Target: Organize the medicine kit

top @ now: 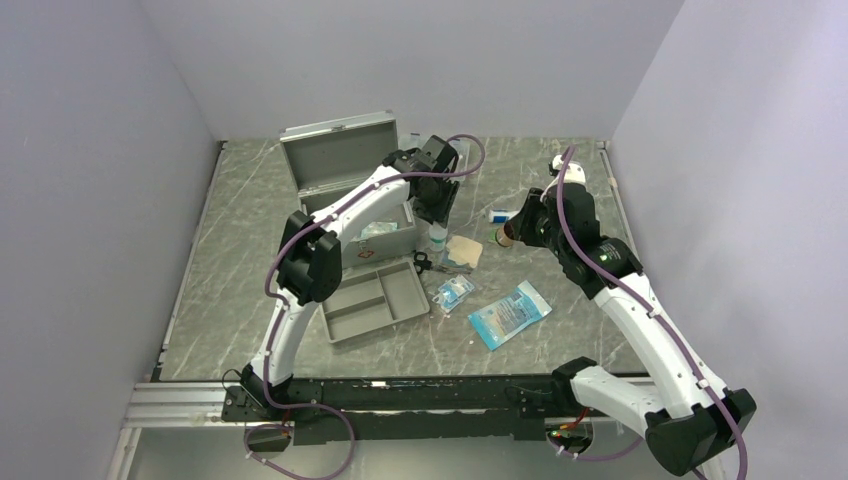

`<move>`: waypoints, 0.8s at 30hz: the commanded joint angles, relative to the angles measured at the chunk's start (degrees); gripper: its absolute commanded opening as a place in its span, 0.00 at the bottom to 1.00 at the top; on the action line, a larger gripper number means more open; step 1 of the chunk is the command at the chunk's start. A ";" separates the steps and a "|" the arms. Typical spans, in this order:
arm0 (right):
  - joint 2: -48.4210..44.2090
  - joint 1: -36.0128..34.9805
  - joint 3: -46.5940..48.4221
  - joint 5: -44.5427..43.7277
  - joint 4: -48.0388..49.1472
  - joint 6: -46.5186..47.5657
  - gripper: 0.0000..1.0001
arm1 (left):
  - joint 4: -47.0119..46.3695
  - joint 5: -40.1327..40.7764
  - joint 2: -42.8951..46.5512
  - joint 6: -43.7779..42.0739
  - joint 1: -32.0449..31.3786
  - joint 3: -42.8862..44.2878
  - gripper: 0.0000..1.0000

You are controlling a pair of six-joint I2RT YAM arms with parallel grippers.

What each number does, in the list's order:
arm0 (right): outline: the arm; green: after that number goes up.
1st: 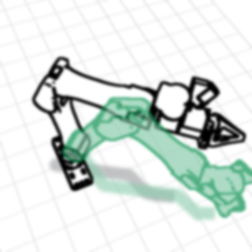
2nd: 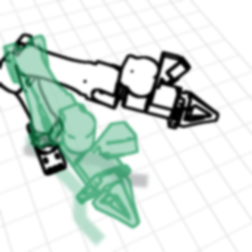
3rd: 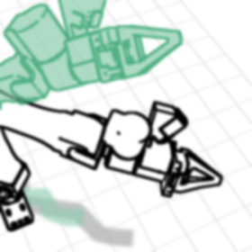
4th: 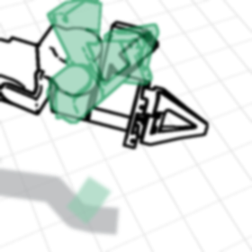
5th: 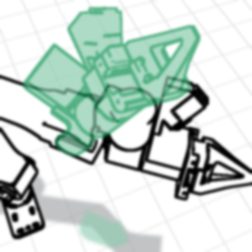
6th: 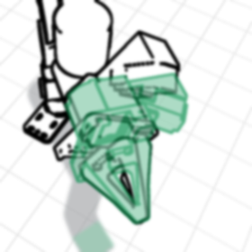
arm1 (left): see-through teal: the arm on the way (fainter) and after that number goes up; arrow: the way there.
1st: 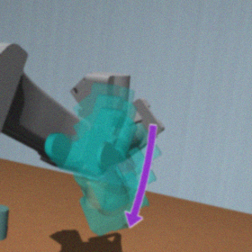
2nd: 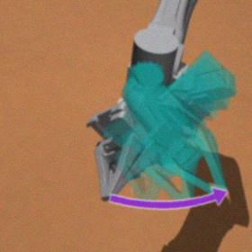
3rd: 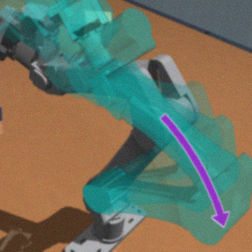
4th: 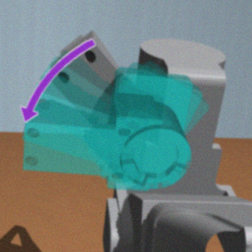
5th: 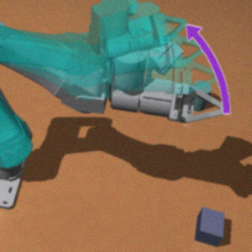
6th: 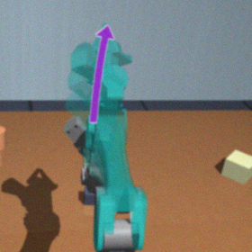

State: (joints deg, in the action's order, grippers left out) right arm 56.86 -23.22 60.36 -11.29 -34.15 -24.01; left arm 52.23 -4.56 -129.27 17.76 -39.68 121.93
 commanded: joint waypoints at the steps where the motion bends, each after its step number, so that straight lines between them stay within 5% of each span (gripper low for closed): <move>1: -1.13 0.12 -0.05 0.83 3.82 -0.68 0.00 | 0.92 0.94 -0.97 -0.70 -0.13 2.83 0.36; 7: -1.38 0.13 -0.01 0.84 3.75 -0.68 0.00 | 0.65 -0.07 -0.79 -1.04 -0.11 3.29 0.00; 24: -2.63 0.24 1.78 -1.38 2.07 0.24 0.00 | -4.73 -1.05 17.66 -1.59 0.01 -2.50 0.00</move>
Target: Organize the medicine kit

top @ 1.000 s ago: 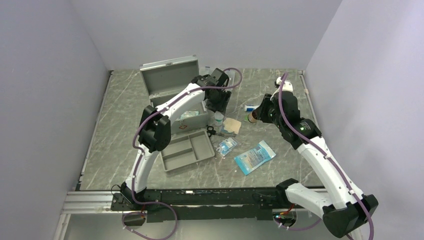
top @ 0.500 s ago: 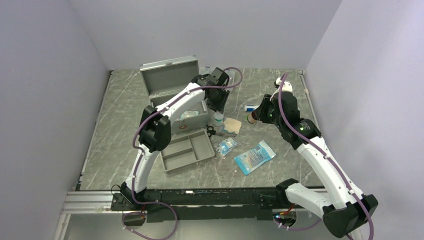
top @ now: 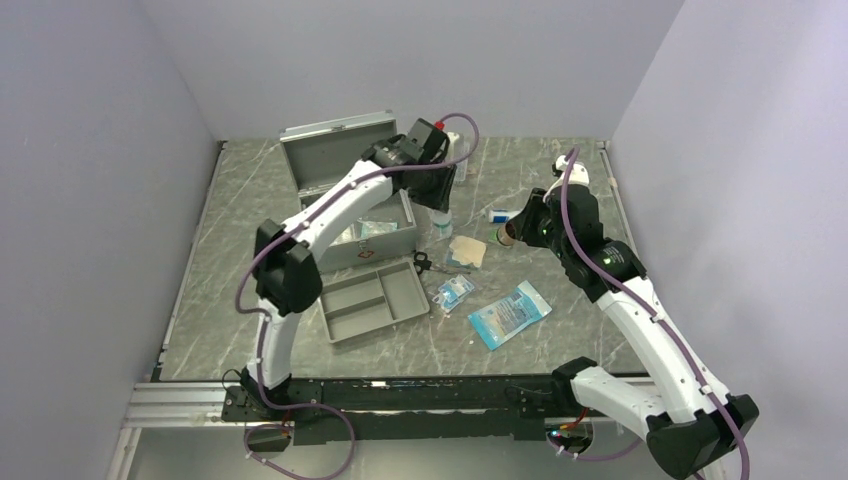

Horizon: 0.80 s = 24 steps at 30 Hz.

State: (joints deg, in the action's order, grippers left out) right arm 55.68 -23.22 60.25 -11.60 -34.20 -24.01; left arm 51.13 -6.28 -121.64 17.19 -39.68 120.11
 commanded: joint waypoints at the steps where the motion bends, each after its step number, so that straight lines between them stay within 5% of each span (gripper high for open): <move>1: -1.31 0.17 1.89 -0.94 2.14 0.13 0.00 | -3.80 1.57 11.57 -1.18 0.04 -1.26 0.00; 6: -0.60 0.13 1.65 0.49 2.75 -0.03 0.00 | -4.84 3.51 19.90 -0.94 1.63 -5.13 0.00; 12: 0.07 0.11 0.63 1.89 3.87 -0.58 0.00 | -12.22 -3.11 31.34 2.85 7.57 -17.25 0.00; 24: 0.06 0.12 -0.88 3.93 5.50 -1.16 0.00 | -26.68 -6.67 41.83 11.06 15.85 -39.84 0.00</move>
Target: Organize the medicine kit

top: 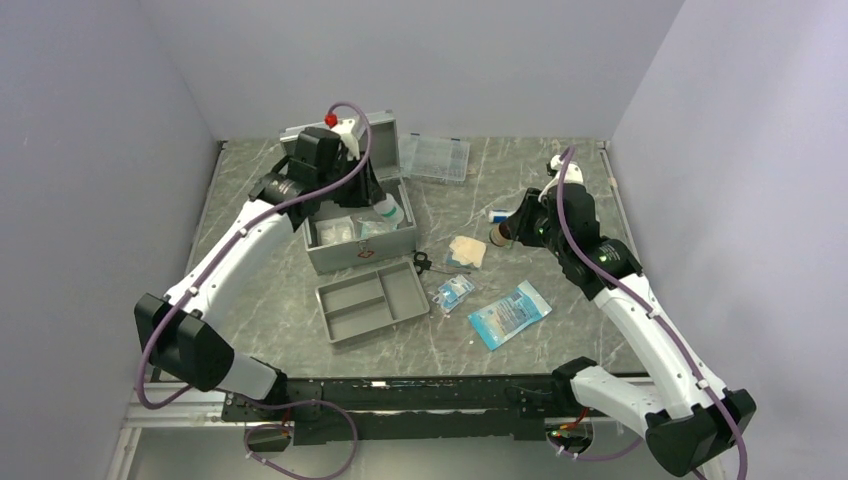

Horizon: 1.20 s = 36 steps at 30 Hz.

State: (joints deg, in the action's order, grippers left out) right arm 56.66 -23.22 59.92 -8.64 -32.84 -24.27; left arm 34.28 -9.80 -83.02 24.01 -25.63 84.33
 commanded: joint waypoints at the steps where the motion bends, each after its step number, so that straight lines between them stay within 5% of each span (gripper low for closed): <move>1: -1.02 0.18 -0.79 1.24 4.23 -0.95 0.00 | -10.99 -3.62 3.14 4.89 2.33 -5.22 0.00; 36: -0.92 0.11 -2.44 2.76 4.50 -2.01 0.00 | -24.22 -4.84 -15.33 8.96 6.04 -13.02 0.00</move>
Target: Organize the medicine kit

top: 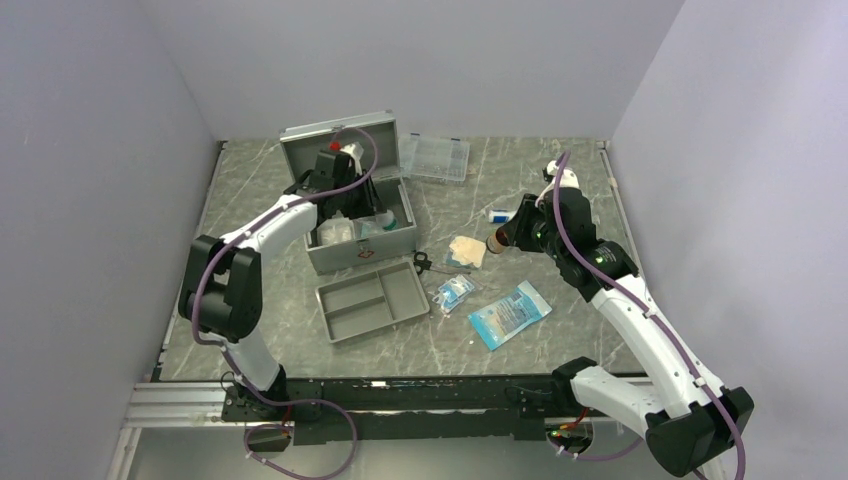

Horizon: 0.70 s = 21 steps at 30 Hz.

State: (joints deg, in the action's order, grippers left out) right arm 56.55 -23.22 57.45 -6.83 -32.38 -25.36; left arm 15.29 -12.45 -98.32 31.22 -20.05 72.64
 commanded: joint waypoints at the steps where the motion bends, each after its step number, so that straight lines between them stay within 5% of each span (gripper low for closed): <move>1: -0.87 0.06 -0.01 0.88 3.95 -0.87 0.00 | -5.39 -2.40 -0.38 1.96 0.58 -1.58 0.00; 5: -1.44 0.16 -0.07 0.33 3.86 -0.95 0.00 | -4.52 -2.10 -0.87 2.49 0.62 -2.47 0.00; 11: -1.18 0.11 0.03 0.53 4.03 -1.15 0.00 | -0.77 0.60 -0.10 1.79 0.63 -3.90 0.28; 16: -0.92 0.16 0.03 1.02 4.50 -1.35 0.00 | 2.31 3.08 1.42 0.87 0.63 -5.51 0.61; 21: -0.66 0.15 -0.13 1.03 4.83 -1.59 0.00 | 7.12 6.68 3.30 -0.22 0.63 -5.27 0.77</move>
State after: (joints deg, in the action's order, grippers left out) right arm 56.55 -23.22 57.43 -6.66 -32.12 -26.04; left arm 18.11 -9.67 -98.91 32.10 -19.49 66.87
